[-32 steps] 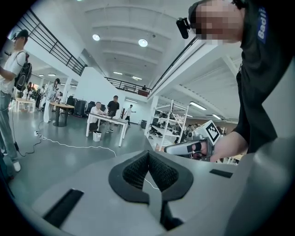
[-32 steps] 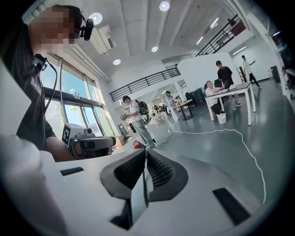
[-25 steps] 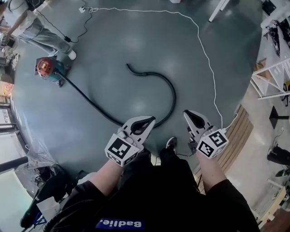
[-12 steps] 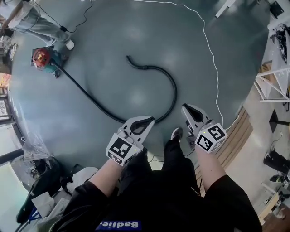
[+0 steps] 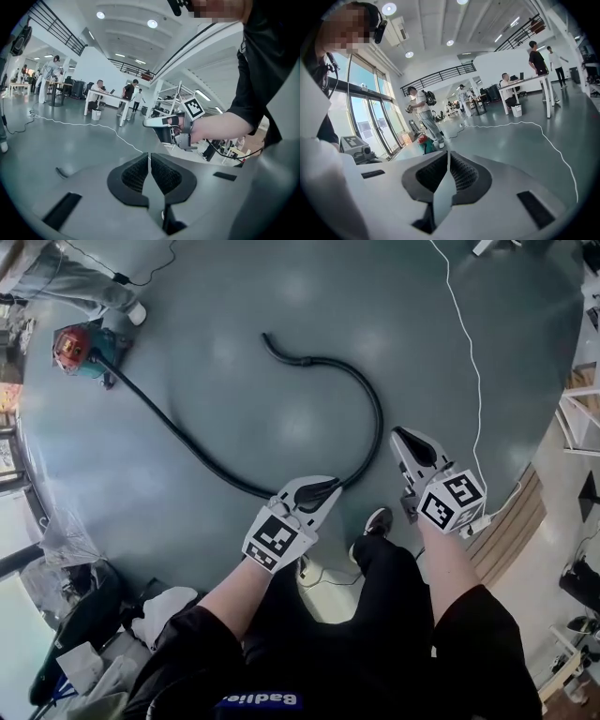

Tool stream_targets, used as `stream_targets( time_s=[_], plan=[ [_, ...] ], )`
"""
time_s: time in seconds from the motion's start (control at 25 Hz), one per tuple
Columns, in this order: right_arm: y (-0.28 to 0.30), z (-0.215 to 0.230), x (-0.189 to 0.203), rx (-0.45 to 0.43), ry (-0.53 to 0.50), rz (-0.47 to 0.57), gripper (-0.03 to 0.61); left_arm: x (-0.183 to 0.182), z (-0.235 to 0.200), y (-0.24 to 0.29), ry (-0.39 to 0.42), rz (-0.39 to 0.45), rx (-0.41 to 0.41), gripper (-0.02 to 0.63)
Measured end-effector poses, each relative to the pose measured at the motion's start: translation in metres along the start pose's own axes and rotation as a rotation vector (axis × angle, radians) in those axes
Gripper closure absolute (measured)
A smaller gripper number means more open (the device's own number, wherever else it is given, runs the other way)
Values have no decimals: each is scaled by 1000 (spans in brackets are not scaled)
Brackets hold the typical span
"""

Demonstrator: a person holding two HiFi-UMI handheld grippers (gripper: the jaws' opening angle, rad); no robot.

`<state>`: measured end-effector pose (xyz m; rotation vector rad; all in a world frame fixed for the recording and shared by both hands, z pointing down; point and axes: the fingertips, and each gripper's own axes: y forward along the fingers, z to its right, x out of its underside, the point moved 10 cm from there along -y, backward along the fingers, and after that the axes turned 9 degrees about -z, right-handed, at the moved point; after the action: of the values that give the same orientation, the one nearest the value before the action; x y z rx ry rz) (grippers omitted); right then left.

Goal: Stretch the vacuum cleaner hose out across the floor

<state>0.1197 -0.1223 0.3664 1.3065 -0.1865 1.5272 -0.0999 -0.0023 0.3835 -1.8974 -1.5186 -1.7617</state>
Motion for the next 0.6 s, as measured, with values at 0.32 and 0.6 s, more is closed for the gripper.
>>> stream_targets(
  time_s=[0.32, 0.6],
  plan=[
    [86, 110, 106, -5, -38, -55, 537, 120, -73, 111, 6, -26, -24, 604],
    [150, 208, 203, -12, -123, -137, 509, 235, -116, 219, 73, -110, -4, 603]
  ],
)
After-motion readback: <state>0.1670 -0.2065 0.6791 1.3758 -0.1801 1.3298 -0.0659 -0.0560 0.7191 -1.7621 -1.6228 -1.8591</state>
